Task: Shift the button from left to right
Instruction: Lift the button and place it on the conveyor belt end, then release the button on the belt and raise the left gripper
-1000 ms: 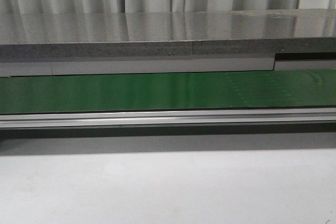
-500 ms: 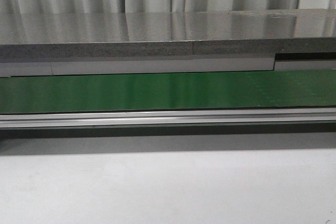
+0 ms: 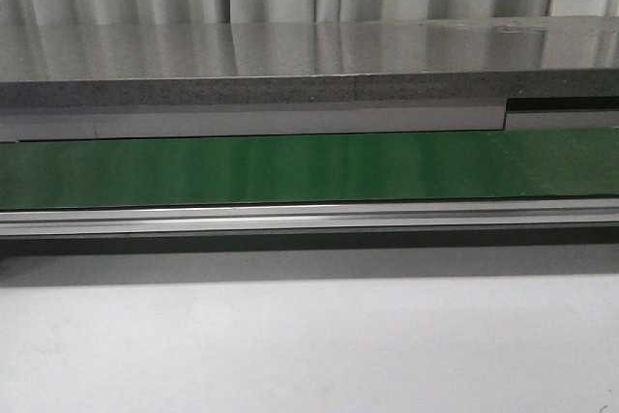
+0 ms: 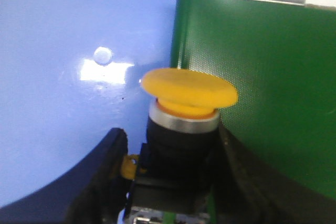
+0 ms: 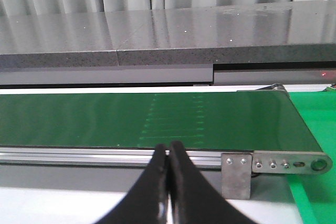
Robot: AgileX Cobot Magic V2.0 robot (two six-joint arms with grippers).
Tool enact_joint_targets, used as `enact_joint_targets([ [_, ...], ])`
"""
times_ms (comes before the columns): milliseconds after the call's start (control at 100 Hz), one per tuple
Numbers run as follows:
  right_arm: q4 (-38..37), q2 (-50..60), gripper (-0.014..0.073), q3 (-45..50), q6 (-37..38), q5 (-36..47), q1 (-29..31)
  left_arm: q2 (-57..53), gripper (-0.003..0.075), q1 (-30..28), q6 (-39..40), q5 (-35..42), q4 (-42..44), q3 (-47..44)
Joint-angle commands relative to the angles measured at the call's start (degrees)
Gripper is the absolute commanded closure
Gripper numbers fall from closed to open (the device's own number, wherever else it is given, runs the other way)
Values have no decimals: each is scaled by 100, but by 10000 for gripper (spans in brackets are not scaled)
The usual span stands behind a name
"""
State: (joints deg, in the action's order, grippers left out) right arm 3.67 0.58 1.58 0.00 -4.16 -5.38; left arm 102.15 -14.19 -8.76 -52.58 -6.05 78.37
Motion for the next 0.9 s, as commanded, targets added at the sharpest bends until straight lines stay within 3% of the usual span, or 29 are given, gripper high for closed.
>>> enact_joint_targets([
  [0,-45,105,662,-100,0,480,25,-271,660,81,-10,108,-67,184],
  [580,-45,105,662,-100,0,480,25,99,631,154,-162,-14,-370,174],
  [700,-45,105,662,-100,0,480,25,142,475,244,-221,-14,-370,174],
  [820,-45,105,662,-100,0,480,25,142,206,301,-308,-14,-370,174],
  [890,-45,105,662,-100,0,480,25,142,108,311,-308,-76,-370,174],
])
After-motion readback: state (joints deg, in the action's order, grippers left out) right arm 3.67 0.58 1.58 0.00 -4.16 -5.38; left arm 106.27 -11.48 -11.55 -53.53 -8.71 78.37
